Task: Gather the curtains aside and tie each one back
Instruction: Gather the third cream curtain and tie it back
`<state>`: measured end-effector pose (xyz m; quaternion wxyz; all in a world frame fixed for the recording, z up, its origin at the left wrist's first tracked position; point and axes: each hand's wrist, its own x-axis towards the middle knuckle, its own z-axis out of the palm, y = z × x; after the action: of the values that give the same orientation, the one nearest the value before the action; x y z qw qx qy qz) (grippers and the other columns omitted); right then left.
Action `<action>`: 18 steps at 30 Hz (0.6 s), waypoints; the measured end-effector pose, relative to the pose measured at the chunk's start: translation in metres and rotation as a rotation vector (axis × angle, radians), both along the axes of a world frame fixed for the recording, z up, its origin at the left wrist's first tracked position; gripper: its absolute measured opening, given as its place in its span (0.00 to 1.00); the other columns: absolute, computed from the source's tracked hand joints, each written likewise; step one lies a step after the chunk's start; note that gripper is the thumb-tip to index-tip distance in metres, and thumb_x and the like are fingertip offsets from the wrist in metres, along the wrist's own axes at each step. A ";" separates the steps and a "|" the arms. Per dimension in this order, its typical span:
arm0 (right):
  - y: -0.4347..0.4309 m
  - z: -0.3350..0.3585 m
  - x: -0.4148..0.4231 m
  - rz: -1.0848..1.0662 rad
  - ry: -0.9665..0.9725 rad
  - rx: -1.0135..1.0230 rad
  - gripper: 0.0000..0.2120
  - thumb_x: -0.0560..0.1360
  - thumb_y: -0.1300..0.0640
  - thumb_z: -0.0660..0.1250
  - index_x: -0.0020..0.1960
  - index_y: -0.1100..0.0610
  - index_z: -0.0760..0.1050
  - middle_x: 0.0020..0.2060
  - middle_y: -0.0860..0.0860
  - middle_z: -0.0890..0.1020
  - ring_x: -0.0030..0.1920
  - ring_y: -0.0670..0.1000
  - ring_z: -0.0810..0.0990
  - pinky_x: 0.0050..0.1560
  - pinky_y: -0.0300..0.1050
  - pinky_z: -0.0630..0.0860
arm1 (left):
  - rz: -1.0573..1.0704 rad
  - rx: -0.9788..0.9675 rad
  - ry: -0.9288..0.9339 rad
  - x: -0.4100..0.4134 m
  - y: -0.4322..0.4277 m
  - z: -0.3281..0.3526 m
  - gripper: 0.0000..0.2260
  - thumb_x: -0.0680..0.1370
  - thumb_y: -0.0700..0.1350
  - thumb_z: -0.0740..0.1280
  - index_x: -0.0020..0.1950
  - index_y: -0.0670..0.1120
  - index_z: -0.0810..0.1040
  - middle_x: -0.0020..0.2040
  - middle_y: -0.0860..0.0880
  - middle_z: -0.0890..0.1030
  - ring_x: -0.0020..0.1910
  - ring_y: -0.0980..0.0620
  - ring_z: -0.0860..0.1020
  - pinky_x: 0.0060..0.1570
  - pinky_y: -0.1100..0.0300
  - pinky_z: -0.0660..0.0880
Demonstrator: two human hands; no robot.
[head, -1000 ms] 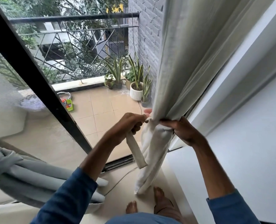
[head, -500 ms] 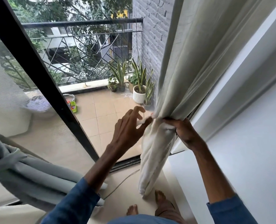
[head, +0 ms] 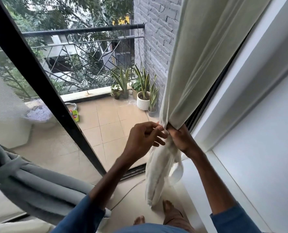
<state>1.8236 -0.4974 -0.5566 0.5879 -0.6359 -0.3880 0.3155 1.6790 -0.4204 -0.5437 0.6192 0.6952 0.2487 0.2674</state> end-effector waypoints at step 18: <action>-0.035 0.022 0.026 0.272 0.342 -0.181 0.16 0.75 0.52 0.71 0.61 0.55 0.80 0.55 0.52 0.87 0.57 0.49 0.85 0.52 0.39 0.81 | -0.544 0.269 -0.005 0.035 0.025 -0.007 0.16 0.80 0.44 0.69 0.68 0.45 0.78 0.64 0.56 0.81 0.65 0.54 0.77 0.60 0.60 0.76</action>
<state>1.8493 -0.5327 -0.5342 0.5376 -0.5652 -0.3350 0.5284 1.7137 -0.3957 -0.5512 0.5709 0.8115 0.0141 0.1241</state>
